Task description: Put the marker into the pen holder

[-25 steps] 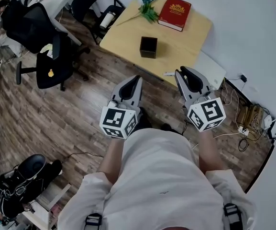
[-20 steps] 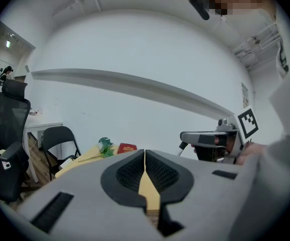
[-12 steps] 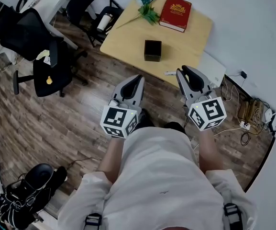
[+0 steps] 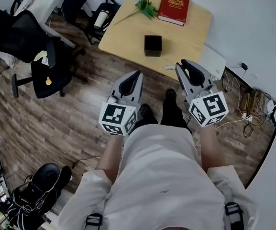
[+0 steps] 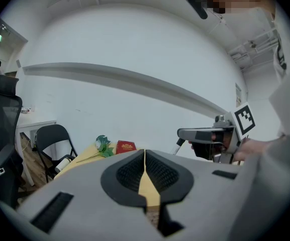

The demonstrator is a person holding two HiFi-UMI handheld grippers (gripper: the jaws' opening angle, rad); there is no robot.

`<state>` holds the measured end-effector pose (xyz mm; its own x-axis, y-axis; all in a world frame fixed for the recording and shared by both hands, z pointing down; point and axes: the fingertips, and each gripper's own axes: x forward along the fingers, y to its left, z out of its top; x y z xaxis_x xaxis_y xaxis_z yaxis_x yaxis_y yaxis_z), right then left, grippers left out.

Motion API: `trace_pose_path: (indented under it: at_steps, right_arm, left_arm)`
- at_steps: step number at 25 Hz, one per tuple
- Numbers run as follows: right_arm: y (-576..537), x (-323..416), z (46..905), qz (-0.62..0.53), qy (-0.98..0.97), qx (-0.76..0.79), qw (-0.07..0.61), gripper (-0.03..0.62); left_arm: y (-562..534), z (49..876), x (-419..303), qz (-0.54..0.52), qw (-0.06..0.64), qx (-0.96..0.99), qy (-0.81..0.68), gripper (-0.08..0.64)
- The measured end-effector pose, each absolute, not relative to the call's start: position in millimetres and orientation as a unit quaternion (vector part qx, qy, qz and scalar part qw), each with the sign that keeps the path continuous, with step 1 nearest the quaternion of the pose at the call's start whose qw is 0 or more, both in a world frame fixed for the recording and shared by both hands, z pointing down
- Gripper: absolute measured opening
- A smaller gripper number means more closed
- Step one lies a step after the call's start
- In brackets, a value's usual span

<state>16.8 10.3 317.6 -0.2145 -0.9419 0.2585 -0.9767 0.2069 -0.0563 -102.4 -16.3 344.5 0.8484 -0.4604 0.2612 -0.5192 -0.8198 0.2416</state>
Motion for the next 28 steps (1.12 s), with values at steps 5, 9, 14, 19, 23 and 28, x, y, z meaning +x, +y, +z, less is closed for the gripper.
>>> trace_pose_path:
  at_steps: [5,9,14,19,23,28]
  right_arm:
    - [4.9,20.8,322.7,0.113,-0.773,0.619,0.084,0.072]
    - [-8.9,25.7,327.2,0.12,-0.779,0.61,0.08,0.072]
    - [-34.6,33.8,331.1,0.124,-0.789,0.596,0.081,0.072]
    - [-66.0,41.1,332.9,0.125,-0.8,0.58,0.083,0.072]
    - [-89.2,45.6,339.9,0.131,-0.809,0.566,0.089,0.072]
    - [-114.1,51.1,355.2,0.142,-0.821,0.544,0.099,0.072]
  left_arm:
    - [-16.1,351.4,-98.6,0.101,0.162,0.947,-0.259,0.012]
    - [-26.5,354.8,-92.5,0.106,0.164,0.944,-0.264,0.012]
    - [-46.5,354.1,-84.7,0.107,0.164,0.94,-0.279,0.011]
    - [-70.2,352.7,-76.3,0.107,0.165,0.935,-0.295,0.012]
    - [-87.3,353.9,-70.6,0.107,0.169,0.93,-0.309,0.012]
    - [-105.0,359.4,-65.6,0.11,0.177,0.92,-0.332,0.011]
